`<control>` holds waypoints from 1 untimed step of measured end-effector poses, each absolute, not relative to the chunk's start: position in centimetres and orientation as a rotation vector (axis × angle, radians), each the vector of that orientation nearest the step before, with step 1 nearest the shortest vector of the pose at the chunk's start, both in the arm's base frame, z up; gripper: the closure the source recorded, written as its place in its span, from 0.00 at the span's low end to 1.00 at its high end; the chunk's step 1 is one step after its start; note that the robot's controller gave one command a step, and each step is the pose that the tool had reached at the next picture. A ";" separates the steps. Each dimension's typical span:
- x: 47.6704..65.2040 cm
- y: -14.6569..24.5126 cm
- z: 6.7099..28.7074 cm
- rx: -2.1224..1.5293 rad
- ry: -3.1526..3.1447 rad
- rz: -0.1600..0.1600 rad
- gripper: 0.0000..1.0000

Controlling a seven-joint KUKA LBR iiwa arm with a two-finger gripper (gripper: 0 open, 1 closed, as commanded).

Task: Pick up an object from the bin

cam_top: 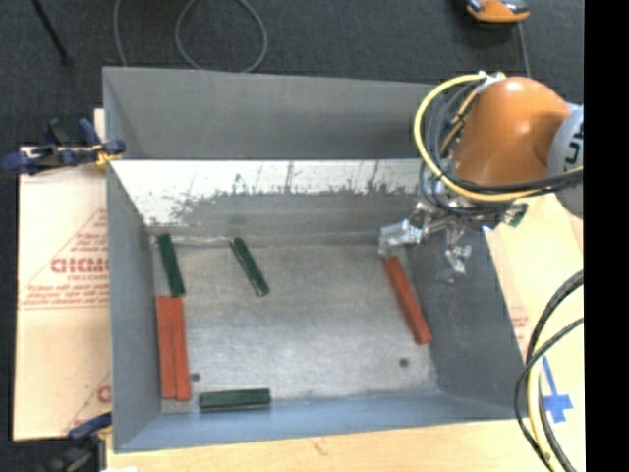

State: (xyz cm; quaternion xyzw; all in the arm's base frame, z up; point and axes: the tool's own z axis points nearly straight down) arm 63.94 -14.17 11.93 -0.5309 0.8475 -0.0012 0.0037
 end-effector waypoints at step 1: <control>65.9 -11.7 7.5 -1.965 2.427 0.002 0.00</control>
Offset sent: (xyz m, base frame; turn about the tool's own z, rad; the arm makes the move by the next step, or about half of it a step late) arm 0.0145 0.0174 -0.0493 -0.2434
